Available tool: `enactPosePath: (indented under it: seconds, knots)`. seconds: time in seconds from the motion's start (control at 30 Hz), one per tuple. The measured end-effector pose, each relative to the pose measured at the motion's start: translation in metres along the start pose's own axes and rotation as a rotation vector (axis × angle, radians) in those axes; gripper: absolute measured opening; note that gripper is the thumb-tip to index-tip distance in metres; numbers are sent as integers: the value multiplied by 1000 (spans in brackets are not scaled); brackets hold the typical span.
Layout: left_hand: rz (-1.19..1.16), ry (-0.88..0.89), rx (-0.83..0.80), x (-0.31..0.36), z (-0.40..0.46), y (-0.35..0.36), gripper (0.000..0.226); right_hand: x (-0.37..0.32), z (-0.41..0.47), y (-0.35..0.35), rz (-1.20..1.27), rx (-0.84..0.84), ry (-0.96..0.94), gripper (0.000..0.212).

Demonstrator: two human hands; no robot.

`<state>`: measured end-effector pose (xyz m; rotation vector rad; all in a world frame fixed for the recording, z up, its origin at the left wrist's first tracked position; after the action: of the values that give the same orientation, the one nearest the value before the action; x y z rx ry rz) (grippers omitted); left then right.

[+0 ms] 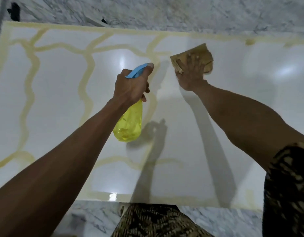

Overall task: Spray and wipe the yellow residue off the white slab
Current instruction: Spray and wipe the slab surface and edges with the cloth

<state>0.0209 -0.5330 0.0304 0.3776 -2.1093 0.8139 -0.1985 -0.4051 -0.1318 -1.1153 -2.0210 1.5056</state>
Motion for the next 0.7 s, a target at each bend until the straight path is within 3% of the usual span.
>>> enactPosePath:
  seconds: [0.2,0.4,0.57,0.7]
  knots:
    - [65,-58,-40,-27,-45,-3,57,-10,-98,38,25,-13,-26,65]
    - [86,-86,-61,-62,-103,-8,59,-31,-221,92,45,40,-89,58]
    - [127,-44,-99,-92,-156,-20,61,-66,-326,120,60,-88,18,75]
    - [103,-26,-120,-114,-192,-36,61,-106,-394,131,124,-194,125,65]
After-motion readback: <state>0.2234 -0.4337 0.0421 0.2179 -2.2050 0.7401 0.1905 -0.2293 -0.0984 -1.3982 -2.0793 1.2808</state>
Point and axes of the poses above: each hand's wrist, its own z-axis towards the middle knuckle, its own y-axis out of the palm, x = y × z, the point moved 2 cm from there along z, towards the middle knuckle, and after that the axes turned 3 degrees about -y, right-handed, at the moved point
